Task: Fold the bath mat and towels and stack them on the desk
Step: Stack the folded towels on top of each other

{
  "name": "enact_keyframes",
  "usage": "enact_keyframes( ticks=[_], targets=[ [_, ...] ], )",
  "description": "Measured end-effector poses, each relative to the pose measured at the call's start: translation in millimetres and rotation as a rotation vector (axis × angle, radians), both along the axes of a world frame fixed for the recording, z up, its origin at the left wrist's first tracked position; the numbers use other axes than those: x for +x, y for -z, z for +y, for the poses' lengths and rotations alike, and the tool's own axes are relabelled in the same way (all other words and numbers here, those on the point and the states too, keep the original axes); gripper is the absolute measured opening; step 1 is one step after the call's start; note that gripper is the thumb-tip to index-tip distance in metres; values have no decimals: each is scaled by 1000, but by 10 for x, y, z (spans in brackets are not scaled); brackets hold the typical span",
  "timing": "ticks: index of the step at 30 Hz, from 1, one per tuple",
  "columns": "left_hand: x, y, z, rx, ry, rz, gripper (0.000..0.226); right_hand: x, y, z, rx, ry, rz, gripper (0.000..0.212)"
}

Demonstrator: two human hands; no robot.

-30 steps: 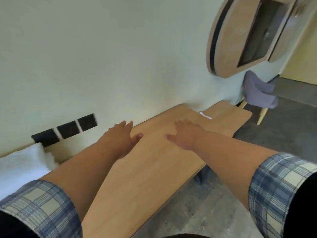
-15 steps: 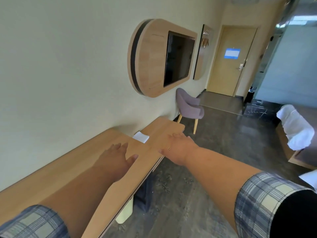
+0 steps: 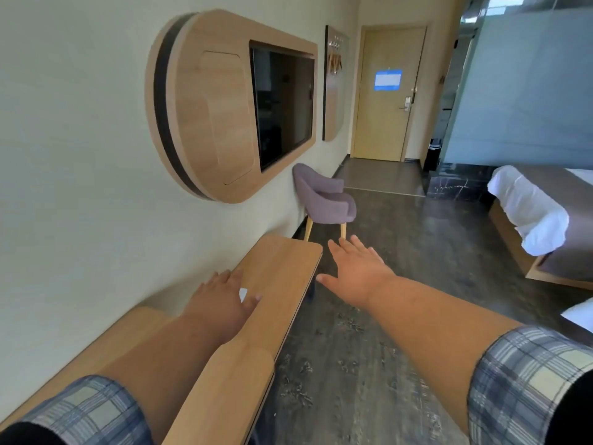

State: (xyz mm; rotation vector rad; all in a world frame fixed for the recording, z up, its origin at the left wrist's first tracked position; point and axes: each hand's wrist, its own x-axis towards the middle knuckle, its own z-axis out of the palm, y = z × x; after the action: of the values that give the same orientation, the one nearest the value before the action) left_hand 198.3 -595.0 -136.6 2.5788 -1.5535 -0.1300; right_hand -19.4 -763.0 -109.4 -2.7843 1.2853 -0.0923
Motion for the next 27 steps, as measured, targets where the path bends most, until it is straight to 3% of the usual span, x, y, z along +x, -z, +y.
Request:
enact_keyframes(
  ticks=[4,8,12,18,27],
  targets=[
    [196,228,-654,47,23,-30,79,226,277,-624,58,2,-18,87],
    [437,630,-1073,55,-62,-12,80,781,615,-1225,89,-142,27,86],
    [719,1136,-1360,155,-245,-2,83,1422,1018,-1869,110,-359,125,88],
    [716,1865,-1734,252,-608,174,84,2254,1567,-2791,137,-710,305,88],
    [1159,2650,-2185,328,-753,296,84,3658,2555,-3006,216,-963,431,86]
  ],
)
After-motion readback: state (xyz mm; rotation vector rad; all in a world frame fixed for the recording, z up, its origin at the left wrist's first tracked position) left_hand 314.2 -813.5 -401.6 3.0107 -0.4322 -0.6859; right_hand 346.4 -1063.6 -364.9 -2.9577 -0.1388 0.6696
